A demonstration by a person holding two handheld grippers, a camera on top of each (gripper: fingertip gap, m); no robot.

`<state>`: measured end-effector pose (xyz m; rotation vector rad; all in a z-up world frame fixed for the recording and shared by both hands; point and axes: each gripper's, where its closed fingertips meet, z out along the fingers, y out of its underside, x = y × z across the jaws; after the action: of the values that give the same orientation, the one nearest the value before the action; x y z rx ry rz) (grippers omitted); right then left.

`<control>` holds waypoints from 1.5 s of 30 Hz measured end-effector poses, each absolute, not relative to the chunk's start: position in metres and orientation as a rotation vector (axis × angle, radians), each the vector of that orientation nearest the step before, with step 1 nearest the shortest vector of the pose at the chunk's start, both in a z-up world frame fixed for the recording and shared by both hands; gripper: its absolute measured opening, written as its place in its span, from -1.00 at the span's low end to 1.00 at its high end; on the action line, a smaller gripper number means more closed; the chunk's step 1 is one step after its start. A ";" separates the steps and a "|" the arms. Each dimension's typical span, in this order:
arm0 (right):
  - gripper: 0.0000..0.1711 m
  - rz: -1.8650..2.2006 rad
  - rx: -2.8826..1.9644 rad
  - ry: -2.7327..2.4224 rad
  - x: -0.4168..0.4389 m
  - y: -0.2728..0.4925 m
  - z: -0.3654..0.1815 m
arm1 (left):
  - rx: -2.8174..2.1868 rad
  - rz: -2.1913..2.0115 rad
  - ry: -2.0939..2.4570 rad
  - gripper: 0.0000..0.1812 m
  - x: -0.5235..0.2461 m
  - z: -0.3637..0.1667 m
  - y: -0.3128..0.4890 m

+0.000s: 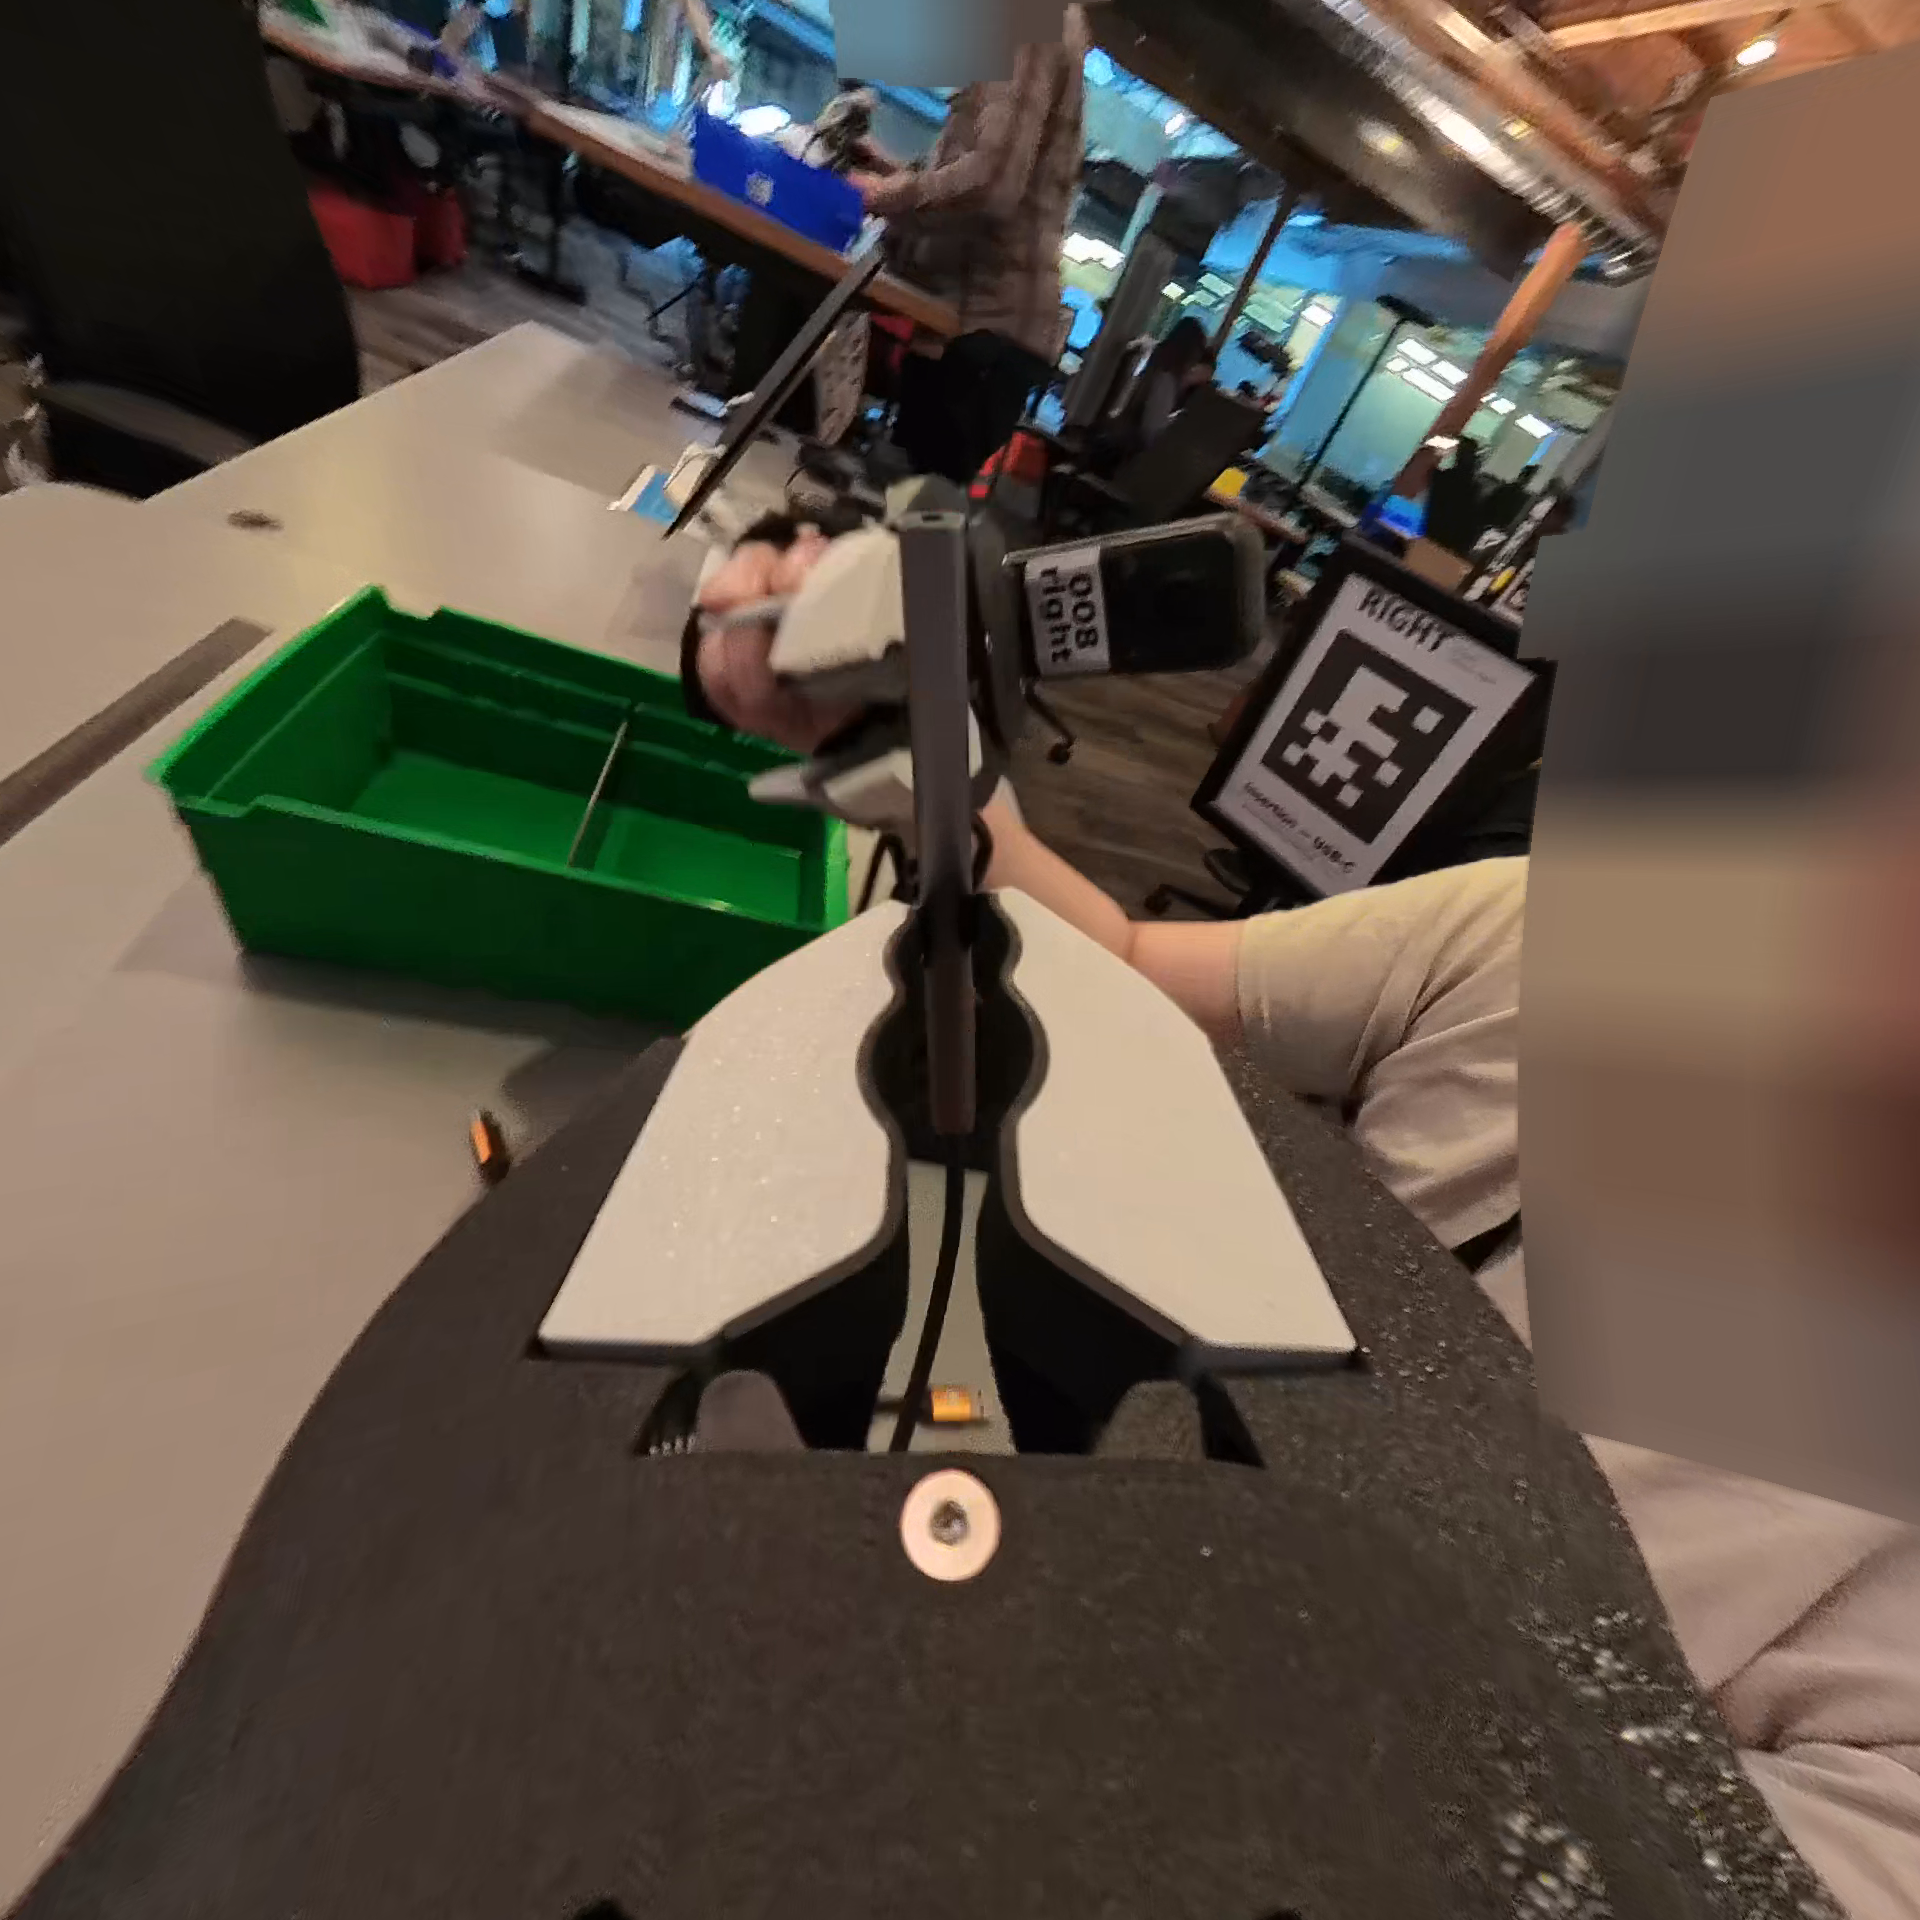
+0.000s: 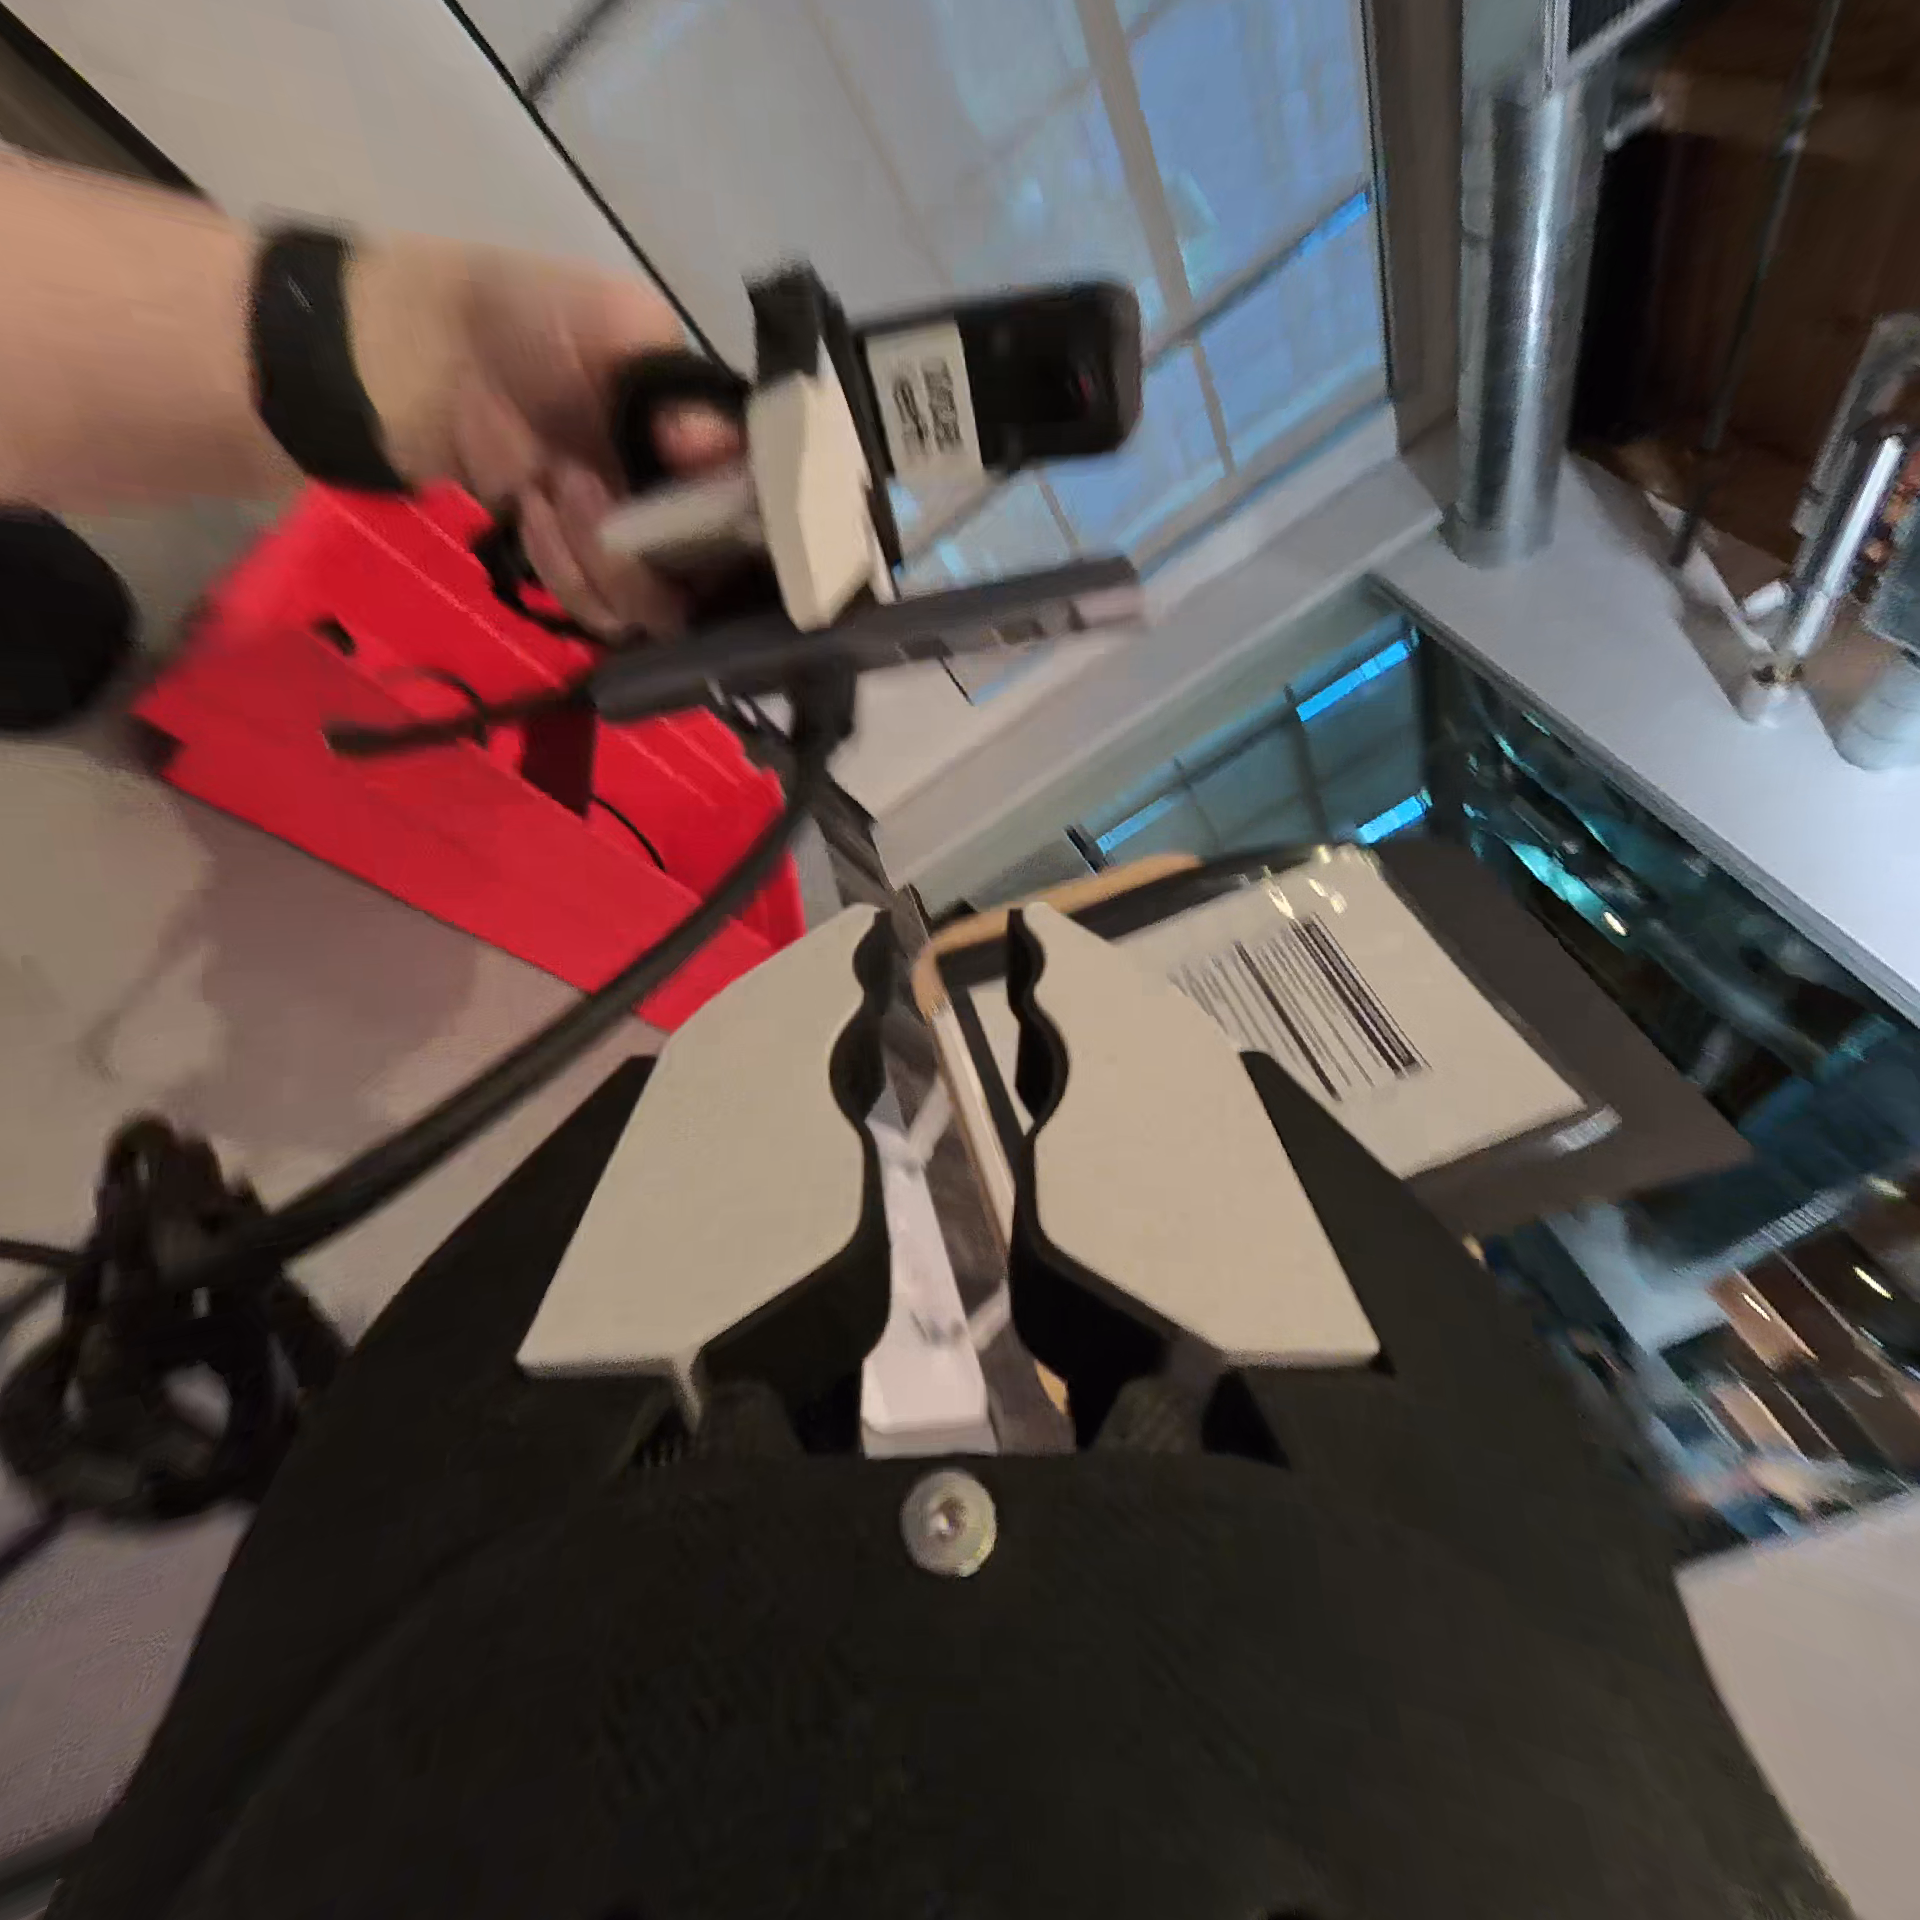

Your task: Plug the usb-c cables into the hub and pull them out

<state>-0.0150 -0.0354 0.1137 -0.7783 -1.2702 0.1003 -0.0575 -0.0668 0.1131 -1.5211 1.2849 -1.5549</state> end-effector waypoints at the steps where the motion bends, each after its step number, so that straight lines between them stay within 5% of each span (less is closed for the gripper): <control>1: -0.75 0.033 -0.822 -1.251 -0.007 -0.023 0.111 | -1.563 -1.526 1.280 -0.91 -0.064 0.109 -0.064; 7: -0.75 -0.118 -1.060 -1.194 0.020 0.020 0.093 | -1.920 -1.221 1.074 -0.90 -0.079 0.064 -0.011; 17: -0.76 -0.155 -1.344 -1.369 0.024 0.041 0.034 | -2.096 -1.277 0.796 -0.91 -0.044 0.004 0.042; 27: -0.76 -0.153 -1.374 -1.390 0.029 0.038 0.032 | -2.351 -1.404 0.637 -0.90 -0.033 -0.086 0.063; 35: -0.76 -0.163 -1.370 -1.399 0.028 0.038 0.032 | -2.249 -1.332 0.376 -0.48 -0.055 -0.076 0.101; 45: -0.77 -0.179 -1.220 -1.271 0.048 0.003 0.096 | -2.007 -0.979 1.288 -0.59 0.001 -0.048 0.023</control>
<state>0.0485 0.0030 0.0964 -1.2197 -1.2712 -0.1789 0.0011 0.0226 -0.0477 -2.0071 1.2883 -0.9788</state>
